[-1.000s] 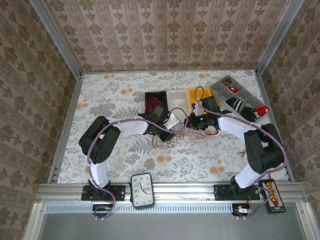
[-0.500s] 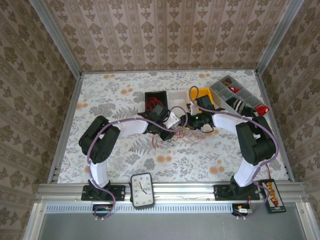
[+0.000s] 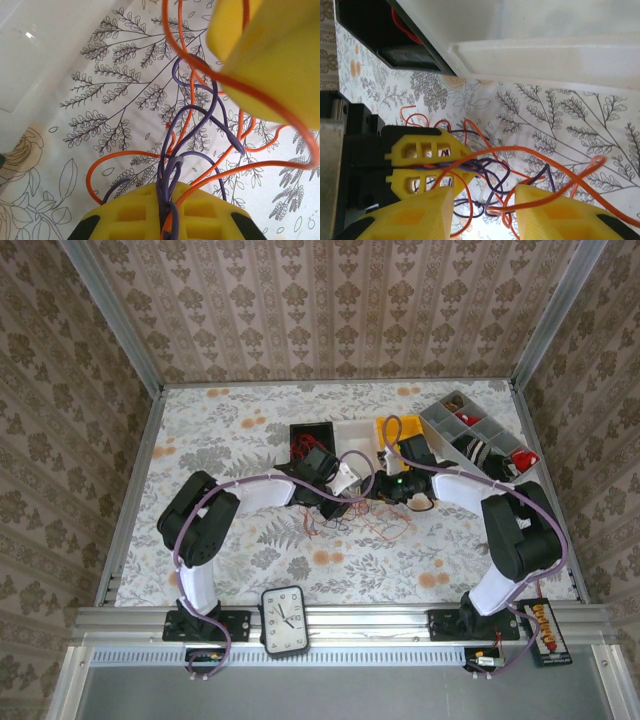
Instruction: Untangle the cables
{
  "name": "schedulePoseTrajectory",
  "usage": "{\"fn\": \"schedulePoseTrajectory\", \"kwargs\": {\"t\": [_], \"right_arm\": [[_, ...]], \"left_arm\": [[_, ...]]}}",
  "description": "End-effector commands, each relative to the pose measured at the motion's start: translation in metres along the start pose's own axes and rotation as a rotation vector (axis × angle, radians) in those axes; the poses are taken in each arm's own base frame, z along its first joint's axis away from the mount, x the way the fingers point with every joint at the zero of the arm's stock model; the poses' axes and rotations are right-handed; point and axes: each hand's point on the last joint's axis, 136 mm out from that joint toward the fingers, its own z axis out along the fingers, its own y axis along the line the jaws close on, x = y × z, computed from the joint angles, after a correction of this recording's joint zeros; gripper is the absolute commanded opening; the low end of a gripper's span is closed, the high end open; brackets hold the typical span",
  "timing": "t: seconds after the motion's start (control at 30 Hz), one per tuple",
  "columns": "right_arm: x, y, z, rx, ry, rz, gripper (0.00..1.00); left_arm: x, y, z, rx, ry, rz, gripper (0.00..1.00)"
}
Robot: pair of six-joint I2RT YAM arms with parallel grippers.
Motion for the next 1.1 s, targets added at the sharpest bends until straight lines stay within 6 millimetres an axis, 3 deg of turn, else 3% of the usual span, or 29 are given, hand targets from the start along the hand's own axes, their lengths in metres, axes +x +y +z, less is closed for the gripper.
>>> {"fn": "schedulePoseTrajectory", "kwargs": {"t": [0.0, 0.23, 0.5, 0.87, 1.07], "right_arm": [[0.007, 0.04, -0.009, -0.161, 0.017, -0.112, 0.4], [0.004, 0.047, -0.009, -0.208, 0.0, -0.134, 0.43], [0.01, 0.042, -0.005, -0.207, 0.018, -0.136, 0.45], [0.01, -0.018, -0.028, 0.023, -0.09, -0.065, 0.45], [0.019, 0.011, -0.03, -0.086, -0.072, -0.133, 0.49]], "left_arm": [[-0.002, -0.002, 0.004, 0.014, 0.01, 0.003, 0.0], [0.0, -0.002, 0.004, 0.015, 0.018, 0.003, 0.0], [0.001, -0.003, 0.004, 0.025, 0.027, 0.005, 0.0], [0.004, -0.011, -0.003, 0.09, 0.045, 0.013, 0.0], [0.003, -0.013, -0.002, 0.105, 0.05, 0.014, 0.0]]}}
